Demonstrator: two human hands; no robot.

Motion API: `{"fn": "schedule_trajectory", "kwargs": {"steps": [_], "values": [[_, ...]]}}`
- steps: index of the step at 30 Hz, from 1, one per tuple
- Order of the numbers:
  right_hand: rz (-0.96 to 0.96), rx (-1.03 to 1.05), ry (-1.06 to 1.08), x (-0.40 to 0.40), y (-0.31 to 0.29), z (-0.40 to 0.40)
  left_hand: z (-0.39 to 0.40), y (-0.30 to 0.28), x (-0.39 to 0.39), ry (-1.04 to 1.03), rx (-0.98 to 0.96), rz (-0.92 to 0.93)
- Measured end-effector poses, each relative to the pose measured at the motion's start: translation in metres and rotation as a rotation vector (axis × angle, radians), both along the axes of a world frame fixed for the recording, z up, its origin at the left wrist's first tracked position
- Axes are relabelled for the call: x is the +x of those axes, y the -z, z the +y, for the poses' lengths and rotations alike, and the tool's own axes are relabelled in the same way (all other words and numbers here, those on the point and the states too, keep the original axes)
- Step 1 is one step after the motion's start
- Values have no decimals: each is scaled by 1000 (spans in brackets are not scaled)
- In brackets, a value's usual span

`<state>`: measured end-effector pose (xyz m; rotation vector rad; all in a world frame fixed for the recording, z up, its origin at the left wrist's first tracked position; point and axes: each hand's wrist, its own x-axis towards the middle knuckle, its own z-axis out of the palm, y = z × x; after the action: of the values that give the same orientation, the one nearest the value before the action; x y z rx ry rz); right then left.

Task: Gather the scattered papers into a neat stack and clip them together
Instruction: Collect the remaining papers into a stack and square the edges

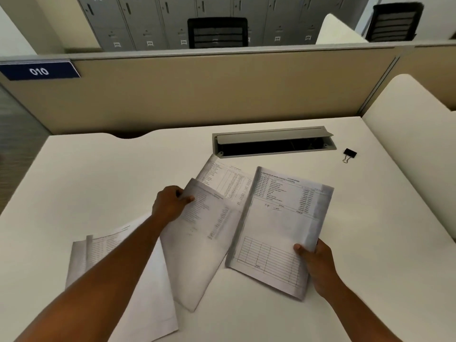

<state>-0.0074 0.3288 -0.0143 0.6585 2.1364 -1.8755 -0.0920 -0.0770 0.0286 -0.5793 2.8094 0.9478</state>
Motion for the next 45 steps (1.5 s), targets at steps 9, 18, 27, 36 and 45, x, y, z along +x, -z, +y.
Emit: {"fn": "schedule_trajectory", "kwargs": {"steps": [9, 18, 27, 36, 45], "values": [[0, 7, 15, -9, 8, 2, 25, 17, -71, -105, -61, 11], [-62, -15, 19, -27, 16, -9, 12, 41, -67, 66, -172, -239], [-27, -23, 24, -21, 9, 16, 9, 44, -48, -7, -27, -146], [-82, -92, 48, -12, 9, 23, 25, 43, -4, 26, 223, -159], [-175, -69, -135, -8, 4, -2, 73, 42, 74, -102, 382, -130]]}}
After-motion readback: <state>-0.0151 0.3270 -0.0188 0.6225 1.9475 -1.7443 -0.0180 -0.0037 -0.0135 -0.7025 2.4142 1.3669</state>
